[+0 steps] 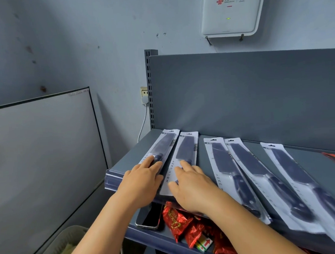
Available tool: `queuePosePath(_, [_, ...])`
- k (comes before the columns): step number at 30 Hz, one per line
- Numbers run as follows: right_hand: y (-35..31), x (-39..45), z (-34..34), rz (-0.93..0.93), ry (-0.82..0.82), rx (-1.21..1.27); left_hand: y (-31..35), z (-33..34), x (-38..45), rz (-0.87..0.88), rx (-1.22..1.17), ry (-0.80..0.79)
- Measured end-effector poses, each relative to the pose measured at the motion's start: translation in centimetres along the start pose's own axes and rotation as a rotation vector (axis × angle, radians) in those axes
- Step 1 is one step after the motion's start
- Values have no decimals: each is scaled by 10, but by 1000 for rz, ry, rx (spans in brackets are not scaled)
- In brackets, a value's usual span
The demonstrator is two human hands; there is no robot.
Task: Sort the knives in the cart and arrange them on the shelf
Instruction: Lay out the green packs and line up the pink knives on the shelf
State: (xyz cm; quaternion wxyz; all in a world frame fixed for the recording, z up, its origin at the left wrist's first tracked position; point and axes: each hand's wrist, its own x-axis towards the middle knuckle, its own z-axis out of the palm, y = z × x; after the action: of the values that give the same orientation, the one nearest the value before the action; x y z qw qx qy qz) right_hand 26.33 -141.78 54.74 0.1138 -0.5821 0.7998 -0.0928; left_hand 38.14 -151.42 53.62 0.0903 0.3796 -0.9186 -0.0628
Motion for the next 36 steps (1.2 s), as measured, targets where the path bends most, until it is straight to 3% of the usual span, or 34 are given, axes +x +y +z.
queuePosePath(6, [10, -16, -12, -32, 52, 44, 8, -2, -5, 52, 3, 98])
queuePosePath(12, [57, -54, -31, 88, 164, 46, 74, -8, -24, 278, -114, 132])
queuePosePath(19, [122, -86, -33, 340, 202, 0, 145, 13, -44, 524, -120, -31])
queuePosePath(24, [143, -98, -35, 462, 143, 17, 154, 29, -42, 499, -85, -44])
queuePosePath(36, [144, -86, -50, 438, 83, -37, 136, 7, -39, 385, -37, -111])
